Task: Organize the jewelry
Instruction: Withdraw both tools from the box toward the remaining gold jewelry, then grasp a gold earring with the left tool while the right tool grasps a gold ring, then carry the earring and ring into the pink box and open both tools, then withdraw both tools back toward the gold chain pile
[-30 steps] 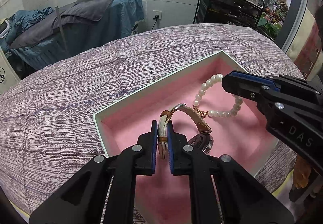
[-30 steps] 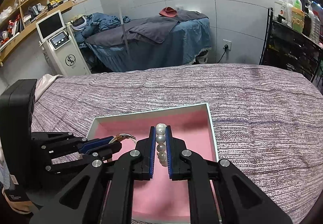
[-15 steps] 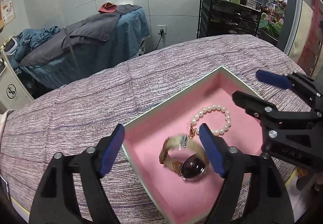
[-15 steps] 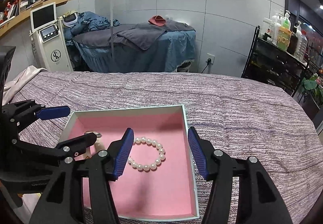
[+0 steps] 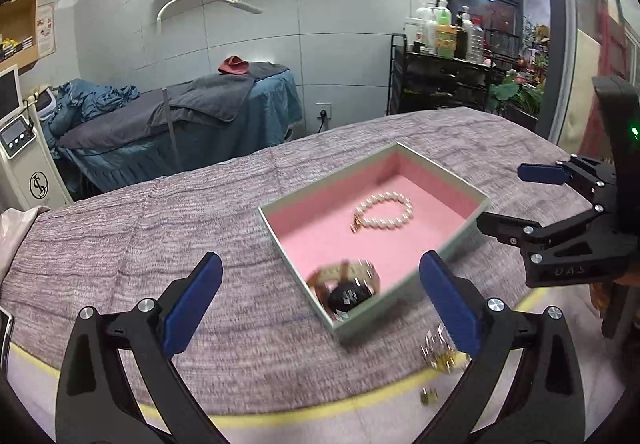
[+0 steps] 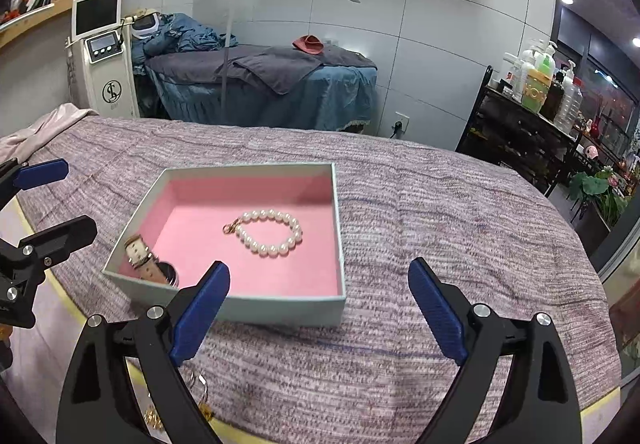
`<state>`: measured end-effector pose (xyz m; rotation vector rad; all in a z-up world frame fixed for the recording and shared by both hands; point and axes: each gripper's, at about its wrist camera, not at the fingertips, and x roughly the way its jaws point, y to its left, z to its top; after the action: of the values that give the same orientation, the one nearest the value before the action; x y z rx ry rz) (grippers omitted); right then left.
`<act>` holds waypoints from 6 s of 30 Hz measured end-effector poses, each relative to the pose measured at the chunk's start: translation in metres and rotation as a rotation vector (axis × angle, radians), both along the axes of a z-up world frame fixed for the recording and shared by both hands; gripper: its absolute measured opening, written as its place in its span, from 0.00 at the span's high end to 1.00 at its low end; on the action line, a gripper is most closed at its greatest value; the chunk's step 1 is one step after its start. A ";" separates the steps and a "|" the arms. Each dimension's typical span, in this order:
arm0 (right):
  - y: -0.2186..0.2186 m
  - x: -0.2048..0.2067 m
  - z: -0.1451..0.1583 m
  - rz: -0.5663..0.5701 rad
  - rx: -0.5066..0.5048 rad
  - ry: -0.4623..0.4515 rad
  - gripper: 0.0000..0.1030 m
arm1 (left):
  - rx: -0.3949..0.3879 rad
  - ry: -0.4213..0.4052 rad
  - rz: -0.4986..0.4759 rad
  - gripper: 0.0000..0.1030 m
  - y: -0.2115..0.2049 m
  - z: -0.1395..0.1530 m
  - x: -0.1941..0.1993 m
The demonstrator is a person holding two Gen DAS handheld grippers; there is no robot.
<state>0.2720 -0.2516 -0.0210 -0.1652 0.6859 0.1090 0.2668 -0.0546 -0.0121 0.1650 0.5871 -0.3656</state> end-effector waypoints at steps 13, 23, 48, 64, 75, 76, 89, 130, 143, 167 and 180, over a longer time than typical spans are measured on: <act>-0.004 -0.075 -0.026 0.019 0.008 0.032 0.12 | 0.008 0.097 0.026 0.06 0.011 -0.045 -0.067; 0.017 -0.099 -0.042 0.128 -0.028 0.071 0.24 | 0.001 0.183 -0.035 0.07 -0.003 -0.070 -0.080; 0.039 -0.053 -0.060 0.390 -0.110 0.229 0.52 | 0.009 0.304 -0.181 0.81 -0.044 -0.083 -0.048; 0.045 -0.054 -0.059 0.410 -0.110 0.235 0.77 | -0.049 0.318 -0.175 0.86 -0.034 -0.083 -0.052; 0.024 -0.073 -0.049 0.332 -0.013 0.216 0.77 | -0.110 0.308 -0.178 0.86 -0.016 -0.077 -0.071; 0.023 -0.075 -0.048 0.327 -0.006 0.211 0.77 | -0.113 0.304 -0.178 0.86 -0.015 -0.075 -0.072; 0.011 -0.059 -0.015 0.282 0.096 0.159 0.77 | -0.109 0.205 -0.166 0.86 -0.007 -0.028 -0.048; 0.047 0.100 -0.042 0.198 -0.056 0.342 0.77 | 0.063 0.445 -0.063 0.86 -0.069 -0.062 0.155; 0.036 0.055 -0.016 0.200 -0.020 0.180 0.56 | -0.044 0.235 -0.022 0.20 -0.036 0.002 0.109; 0.001 -0.062 -0.021 0.125 0.089 0.138 0.34 | -0.058 0.174 0.047 0.06 0.012 -0.044 -0.037; 0.026 -0.081 -0.049 0.176 0.088 0.210 0.37 | -0.005 0.200 0.073 0.06 0.012 -0.076 -0.066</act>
<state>0.1911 -0.2261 -0.0698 -0.1300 0.8736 0.3282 0.2012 -0.0422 -0.0885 0.1021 0.7875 -0.3145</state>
